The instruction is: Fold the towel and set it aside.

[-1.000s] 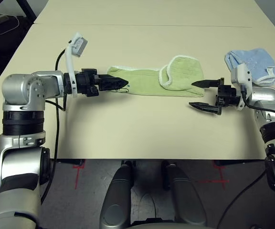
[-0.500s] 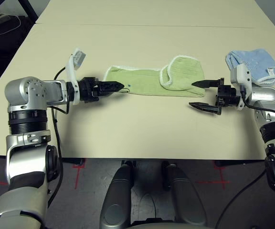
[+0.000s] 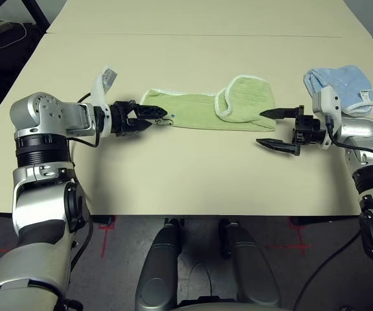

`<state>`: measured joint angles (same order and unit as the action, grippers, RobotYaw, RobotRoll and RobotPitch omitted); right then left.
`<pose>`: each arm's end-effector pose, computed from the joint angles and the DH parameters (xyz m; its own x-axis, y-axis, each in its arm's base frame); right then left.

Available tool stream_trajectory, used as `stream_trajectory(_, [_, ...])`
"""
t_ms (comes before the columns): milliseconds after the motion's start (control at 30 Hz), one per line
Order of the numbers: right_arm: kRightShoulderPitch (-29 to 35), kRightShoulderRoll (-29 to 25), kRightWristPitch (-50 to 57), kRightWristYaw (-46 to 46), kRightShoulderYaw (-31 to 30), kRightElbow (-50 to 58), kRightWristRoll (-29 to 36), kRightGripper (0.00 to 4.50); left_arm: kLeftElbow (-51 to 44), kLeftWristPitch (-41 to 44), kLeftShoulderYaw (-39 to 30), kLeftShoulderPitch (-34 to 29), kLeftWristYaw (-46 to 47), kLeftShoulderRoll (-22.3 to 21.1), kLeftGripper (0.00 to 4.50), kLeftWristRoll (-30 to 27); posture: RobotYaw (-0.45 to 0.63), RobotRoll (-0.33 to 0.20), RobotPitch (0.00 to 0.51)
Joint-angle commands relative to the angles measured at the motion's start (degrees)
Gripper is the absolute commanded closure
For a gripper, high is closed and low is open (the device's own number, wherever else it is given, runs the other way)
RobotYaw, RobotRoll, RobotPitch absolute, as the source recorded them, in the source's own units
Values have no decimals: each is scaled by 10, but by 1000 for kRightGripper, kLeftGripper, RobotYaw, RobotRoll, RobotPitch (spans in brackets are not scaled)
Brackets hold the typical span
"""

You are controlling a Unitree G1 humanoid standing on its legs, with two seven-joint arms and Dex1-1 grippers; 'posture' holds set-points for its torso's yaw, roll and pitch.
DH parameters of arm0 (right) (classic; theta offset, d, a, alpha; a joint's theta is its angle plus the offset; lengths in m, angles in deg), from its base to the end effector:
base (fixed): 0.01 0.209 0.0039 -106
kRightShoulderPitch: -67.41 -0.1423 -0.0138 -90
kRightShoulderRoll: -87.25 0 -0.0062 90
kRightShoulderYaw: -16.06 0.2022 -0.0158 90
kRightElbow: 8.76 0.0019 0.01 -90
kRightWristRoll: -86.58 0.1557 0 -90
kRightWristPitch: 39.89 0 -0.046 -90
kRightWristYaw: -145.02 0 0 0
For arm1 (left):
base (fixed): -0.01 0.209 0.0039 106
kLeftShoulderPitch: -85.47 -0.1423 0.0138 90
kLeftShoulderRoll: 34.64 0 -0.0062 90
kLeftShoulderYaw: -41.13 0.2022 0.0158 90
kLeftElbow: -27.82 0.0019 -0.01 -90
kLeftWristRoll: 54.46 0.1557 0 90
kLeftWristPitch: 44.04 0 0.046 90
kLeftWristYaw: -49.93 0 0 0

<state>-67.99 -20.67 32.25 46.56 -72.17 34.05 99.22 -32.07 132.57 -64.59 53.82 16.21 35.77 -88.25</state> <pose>0.3527 -0.2889 0.1589 0.3784 0.9065 -0.1871 -0.8752 0.2845 -0.3913 0.3381 0.2721 0.2319 0.6055 -0.6588 -0.4465 0.3081 0.7113 -0.6317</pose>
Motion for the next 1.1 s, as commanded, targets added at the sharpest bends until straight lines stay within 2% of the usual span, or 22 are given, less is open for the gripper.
stream_trajectory(33, [6,-4,0,3,0,4,0,50,-16,24,13,-12,-3,-28,0,3,117,0,234])
stream_trajectory(167, [2,-3,-2,4,-1,-1,-1,50,-25,29,15,-24,-5,-40,0,1,122,0,233])
stream_trajectory(467, [-1,-5,-3,6,-1,-3,-2,50,1,17,-35,-3,31,10,0,6,112,0,233])
stream_trajectory(967, [7,-8,1,4,0,7,-1,50,64,-42,-55,28,74,38,0,25,103,0,236])
stream_trajectory(1033, [8,-8,1,4,0,8,0,0,67,-50,-51,28,76,36,566,29,102,0,236])
stream_trajectory(1100, [9,-8,1,4,0,9,0,0,71,-52,-53,29,76,36,1326,29,102,0,237])
